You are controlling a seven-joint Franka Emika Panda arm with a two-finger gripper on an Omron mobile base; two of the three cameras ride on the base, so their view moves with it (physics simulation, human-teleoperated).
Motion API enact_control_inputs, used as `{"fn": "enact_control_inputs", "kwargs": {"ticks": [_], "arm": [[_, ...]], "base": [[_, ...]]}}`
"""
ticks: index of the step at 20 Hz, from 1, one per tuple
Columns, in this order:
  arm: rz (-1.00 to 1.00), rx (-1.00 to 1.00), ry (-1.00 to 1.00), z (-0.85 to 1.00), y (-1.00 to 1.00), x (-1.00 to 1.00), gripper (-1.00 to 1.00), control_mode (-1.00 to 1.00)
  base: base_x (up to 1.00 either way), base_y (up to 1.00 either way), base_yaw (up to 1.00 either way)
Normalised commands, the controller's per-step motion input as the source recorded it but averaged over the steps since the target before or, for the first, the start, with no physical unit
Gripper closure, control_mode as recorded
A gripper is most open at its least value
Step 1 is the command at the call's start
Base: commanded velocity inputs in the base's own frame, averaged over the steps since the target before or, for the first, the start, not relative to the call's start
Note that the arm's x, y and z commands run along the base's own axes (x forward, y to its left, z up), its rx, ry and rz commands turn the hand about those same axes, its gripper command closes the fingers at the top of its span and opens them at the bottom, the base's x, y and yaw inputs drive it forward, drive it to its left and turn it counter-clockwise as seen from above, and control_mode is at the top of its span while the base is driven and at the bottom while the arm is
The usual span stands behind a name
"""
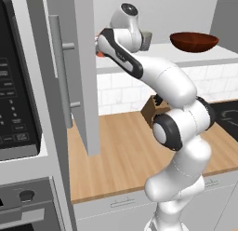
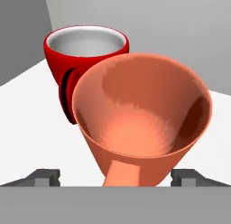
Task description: Gather all objects into one cabinet and sort the glasses and bowls to opposite sides.
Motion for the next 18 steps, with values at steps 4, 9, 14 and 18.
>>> {"fn": "enact_control_inputs", "kwargs": {"ticks": [4, 9, 14, 18], "arm": [[0.06, 0.0, 0.0, 0.0, 0.0, 0.07, -1.0, -1.0], [0.05, 0.0, 0.0, -0.02, 0.0, 0.04, -1.0, -1.0], [0.04, -0.02, -0.11, -0.13, 0.01, 0.01, -1.0, -1.0], [0.05, 0.0, -0.12, 0.0, 0.0, 0.0, -1.0, -1.0]], "base": [[0.0, 0.0, 0.0], [0.0, 0.0, 0.0], [0.0, 0.0, 0.0], [0.0, 0.0, 0.0]]}}
